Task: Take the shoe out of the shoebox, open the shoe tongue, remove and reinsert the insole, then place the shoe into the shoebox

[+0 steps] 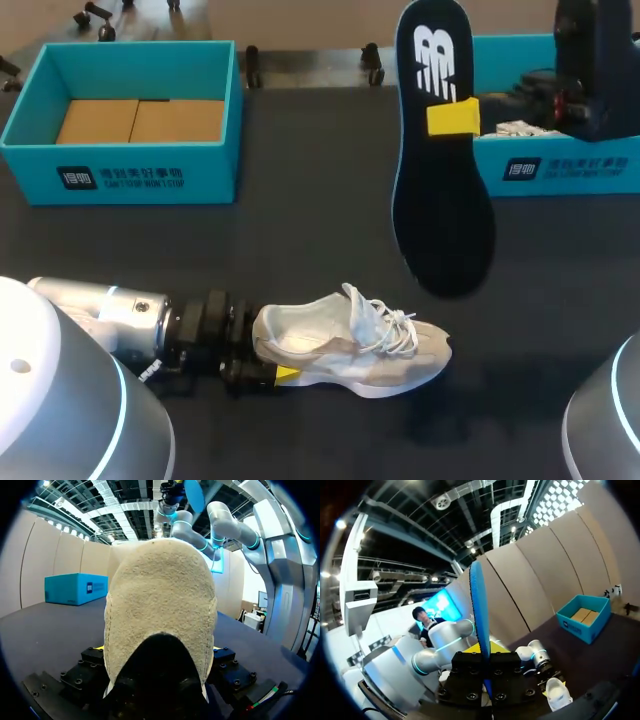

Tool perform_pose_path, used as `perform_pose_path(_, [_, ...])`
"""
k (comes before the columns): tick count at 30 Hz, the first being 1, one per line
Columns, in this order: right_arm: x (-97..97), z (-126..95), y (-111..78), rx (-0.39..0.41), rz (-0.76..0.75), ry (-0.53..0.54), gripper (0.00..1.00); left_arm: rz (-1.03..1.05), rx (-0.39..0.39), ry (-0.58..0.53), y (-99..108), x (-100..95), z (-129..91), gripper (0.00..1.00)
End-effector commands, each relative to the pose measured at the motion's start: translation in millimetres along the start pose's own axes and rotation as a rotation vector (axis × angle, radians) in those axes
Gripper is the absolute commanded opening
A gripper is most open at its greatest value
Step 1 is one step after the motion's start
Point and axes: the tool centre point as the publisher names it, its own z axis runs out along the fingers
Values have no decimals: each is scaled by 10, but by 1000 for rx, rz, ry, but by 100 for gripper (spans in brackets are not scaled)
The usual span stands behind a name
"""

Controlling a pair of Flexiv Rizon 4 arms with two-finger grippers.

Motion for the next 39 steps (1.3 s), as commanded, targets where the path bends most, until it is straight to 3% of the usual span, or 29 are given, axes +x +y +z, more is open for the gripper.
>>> perform_pose_path(1, [86,3,-83,-25,9,-118,0,1,-1,-2,-5,7,9,0])
perform_pose_path(12, [73,41,25,-33,24,-94,0,1,-1,-2,-5,7,9,0])
perform_pose_path(26, [73,41,25,-33,24,-94,0,1,-1,-2,-5,7,9,0])
perform_pose_path(39, [-103,36,79,-43,22,-36,0,1,-1,-2,-5,7,9,0])
